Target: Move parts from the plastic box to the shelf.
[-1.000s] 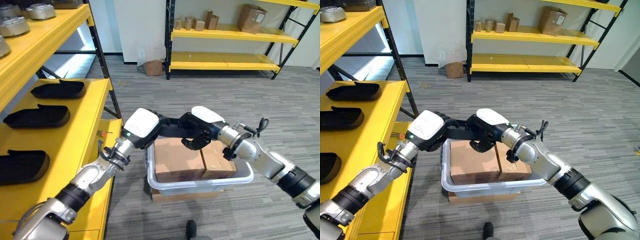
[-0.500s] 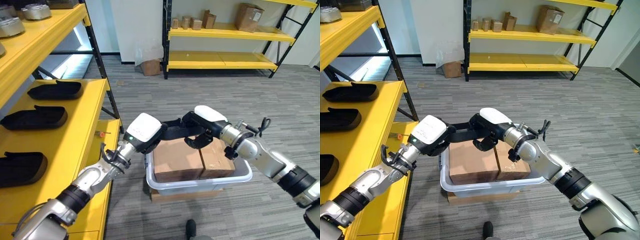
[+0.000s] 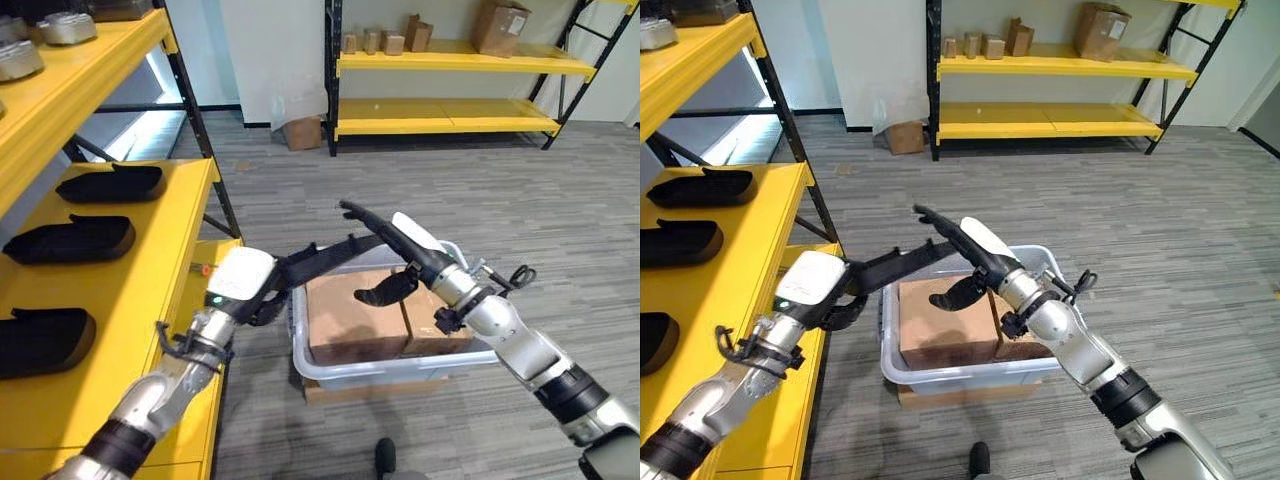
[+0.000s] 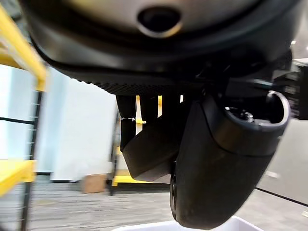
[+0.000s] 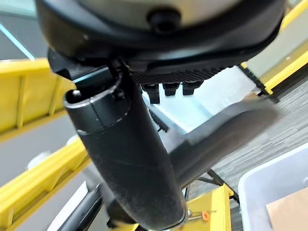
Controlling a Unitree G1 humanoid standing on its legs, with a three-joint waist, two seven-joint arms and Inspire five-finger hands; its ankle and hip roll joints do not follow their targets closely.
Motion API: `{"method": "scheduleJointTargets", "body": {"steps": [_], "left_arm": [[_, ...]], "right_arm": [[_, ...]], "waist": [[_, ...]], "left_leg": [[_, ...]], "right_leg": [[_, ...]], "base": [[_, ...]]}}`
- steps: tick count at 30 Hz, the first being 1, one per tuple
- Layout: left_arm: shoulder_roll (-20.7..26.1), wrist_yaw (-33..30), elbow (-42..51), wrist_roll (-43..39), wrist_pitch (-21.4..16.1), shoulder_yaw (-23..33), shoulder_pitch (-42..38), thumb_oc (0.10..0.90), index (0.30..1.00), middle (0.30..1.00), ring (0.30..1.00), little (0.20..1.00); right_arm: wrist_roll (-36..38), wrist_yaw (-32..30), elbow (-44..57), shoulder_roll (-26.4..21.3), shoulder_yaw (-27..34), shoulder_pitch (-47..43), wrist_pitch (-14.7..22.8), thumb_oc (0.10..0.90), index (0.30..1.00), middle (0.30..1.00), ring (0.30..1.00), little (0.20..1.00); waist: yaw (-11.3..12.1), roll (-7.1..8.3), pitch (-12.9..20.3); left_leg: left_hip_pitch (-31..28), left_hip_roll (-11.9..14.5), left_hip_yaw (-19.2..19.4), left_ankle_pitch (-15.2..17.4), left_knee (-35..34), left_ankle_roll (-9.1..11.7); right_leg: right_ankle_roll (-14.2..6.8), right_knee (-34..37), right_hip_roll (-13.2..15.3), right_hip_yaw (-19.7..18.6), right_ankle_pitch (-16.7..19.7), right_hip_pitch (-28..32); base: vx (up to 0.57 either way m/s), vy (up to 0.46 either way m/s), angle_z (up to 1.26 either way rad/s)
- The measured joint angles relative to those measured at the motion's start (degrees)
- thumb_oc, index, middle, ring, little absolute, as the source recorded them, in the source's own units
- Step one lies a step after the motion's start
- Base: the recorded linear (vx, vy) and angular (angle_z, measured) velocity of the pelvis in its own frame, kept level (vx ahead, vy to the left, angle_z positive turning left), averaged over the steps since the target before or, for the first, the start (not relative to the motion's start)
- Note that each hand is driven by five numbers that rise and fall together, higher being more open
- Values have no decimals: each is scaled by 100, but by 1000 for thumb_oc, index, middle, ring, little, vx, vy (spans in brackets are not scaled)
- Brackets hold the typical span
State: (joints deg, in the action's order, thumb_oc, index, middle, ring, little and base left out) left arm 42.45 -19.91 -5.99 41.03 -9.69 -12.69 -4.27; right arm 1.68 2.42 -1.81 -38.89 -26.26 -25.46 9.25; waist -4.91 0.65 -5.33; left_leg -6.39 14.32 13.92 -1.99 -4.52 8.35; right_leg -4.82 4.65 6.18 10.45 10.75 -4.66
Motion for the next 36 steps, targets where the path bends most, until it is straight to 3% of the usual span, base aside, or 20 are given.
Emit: {"method": "scheduleJointTargets", "body": {"steps": [2,3,4,6,8,9,10,11,12,13,14,15,17,20,22,29,33,34,35,36], "left_arm": [[-228,-98,85,-55,83,436,320,400,300,300,300,300],[-368,-137,224,-107,103,752,612,400,300,300,300,300],[-432,-218,285,-251,90,767,730,400,300,300,300,300],[-532,-231,350,-243,99,701,731,400,300,300,300,300],[-566,-227,458,-232,81,544,664,400,300,300,300,300],[-594,-226,517,-199,61,497,723,400,300,300,300,300],[-585,-232,595,-237,67,646,873,400,300,300,300,300],[-577,-232,601,-251,68,679,904,400,300,300,300,300],[-572,-232,602,-249,66,680,907,400,300,300,300,300],[-549,-226,741,-248,54,692,902,400,300,300,300,300],[-545,-222,844,-245,48,695,890,400,300,300,300,300],[-548,-222,933,-244,22,695,884,400,300,300,300,300],[-530,-223,1156,-244,-79,771,788,400,300,300,300,300],[-554,-287,1485,-243,-127,844,692,400,300,300,300,300],[-622,-579,1584,-237,-150,848,781,400,300,300,300,300],[-670,-694,1572,32,10,1011,1312,400,300,300,300,300],[-704,-788,1573,31,83,1098,1448,400,300,300,300,300],[-727,-831,1547,16,88,1044,1374,400,300,300,300,300],[-758,-831,1520,10,85,965,1207,400,300,300,300,300],[-714,-833,1537,2,78,893,1063,400,300,300,300,300]], "right_arm": [[303,-41,1,12,245,138,18,900,1000,1000,1000,1000],[443,-123,1,8,297,146,23,900,1000,1000,1000,1000],[635,-201,9,19,361,196,57,900,1000,1000,1000,1000],[654,-263,32,18,510,260,64,900,1000,1000,1000,1000],[653,-330,48,-39,671,280,52,900,1000,1000,1000,1000],[649,-373,50,-4,739,282,38,900,1000,1000,1000,1000],[638,-406,120,167,747,280,39,900,1000,1000,1000,1000],[638,-431,192,292,756,291,43,900,1000,1000,1000,1000],[639,-448,279,369,768,325,47,900,1000,1000,1000,1000],[636,-458,452,394,801,381,107,900,1000,1000,1000,1000],[636,-482,467,491,883,430,127,900,1000,1000,1000,1000],[637,-526,550,567,980,559,126,900,1000,1000,1000,1000],[630,-605,711,576,1162,835,163,900,1000,1000,1000,1000],[626,-620,816,595,1567,1293,210,900,1000,1000,1000,1000],[627,-675,794,715,1925,1956,220,900,1000,1000,1000,1000],[637,-616,794,881,1904,2572,206,900,1000,1000,1000,1000],[637,-616,819,983,1915,2775,208,900,1000,1000,1000,1000],[626,-621,841,976,1938,2843,208,900,1000,1000,1000,1000],[626,-644,887,976,1991,2937,207,900,1000,1000,1000,1000],[626,-673,905,970,2011,3005,207,900,1000,1000,1000,1000]], "waist": [[68,-113,-16],[258,-218,-58],[441,-320,-121],[646,-425,-216],[581,-471,-356],[719,-474,-467],[870,-233,-631],[928,-45,-733],[889,54,-791],[750,-43,-766],[743,-34,-772],[694,-30,-772],[613,-42,-766],[479,-214,-671],[456,-310,-617],[508,-267,-613],[504,-149,-584],[317,-139,-590],[111,-139,-590],[-51,-145,-607]], "left_leg": [[29,130,-2,-3,9,15],[33,291,-23,-14,32,14],[351,432,-289,-114,290,-42],[741,469,-525,-397,434,-15],[1018,421,-674,-883,421,187],[1066,332,-439,-1345,300,271],[1176,129,-565,-1513,643,333],[1340,-160,-713,-983,1363,308],[1454,-375,-768,-504,1973,153],[1389,-635,-627,34,2432,47],[1443,-792,-547,352,2787,22],[1388,-832,-400,413,2719,-140],[1080,-967,-257,335,1981,-216],[889,-987,-32,395,1250,-408],[660,-1159,-179,252,622,-636],[462,-1541,-324,114,306,-852],[416,-1584,-352,70,283,-919],[569,-1594,-491,51,433,-952],[762,-1624,-664,-29,589,-1053],[754,-1531,-771,-51,586,-1076]], "right_leg": [[97,-16,-151,54,-66,-46],[134,-16,-323,64,-78,-86],[255,-149,-429,198,-158,-212],[342,-283,-452,443,-244,-304],[414,-230,-273,838,-266,-266],[532,-67,-270,1086,-310,-130],[644,18,-99,1139,-344,-93],[673,10,99,1165,-323,-29],[657,20,250,1236,-309,25],[663,-30,225,1457,-344,79],[719,-83,251,1524,-316,83],[665,-131,275,1601,-332,107],[546,-567,430,1934,-523,59],[472,-605,482,2480,-595,204],[345,-848,641,2660,-650,214],[-23,-902,1032,2625,-491,297],[-51,-997,1075,2567,-470,356],[-126,-1434,1147,2013,-572,225],[-161,-1971,1226,1175,-592,-25],[-344,-2316,1064,166,-805,-269]], "base": [[-98,-215,-12],[-228,-227,4],[-207,-176,15],[-183,-141,62],[-172,-210,123],[-256,-371,119],[-216,-287,63],[-138,-182,21],[-76,-120,54],[-56,-120,58],[-80,-96,62],[-68,-28,52],[-102,10,87],[-150,104,107],[-249,185,93],[-173,89,14],[-258,33,10],[-307,-31,86],[-117,-7,125],[-136,-45,102]]}}
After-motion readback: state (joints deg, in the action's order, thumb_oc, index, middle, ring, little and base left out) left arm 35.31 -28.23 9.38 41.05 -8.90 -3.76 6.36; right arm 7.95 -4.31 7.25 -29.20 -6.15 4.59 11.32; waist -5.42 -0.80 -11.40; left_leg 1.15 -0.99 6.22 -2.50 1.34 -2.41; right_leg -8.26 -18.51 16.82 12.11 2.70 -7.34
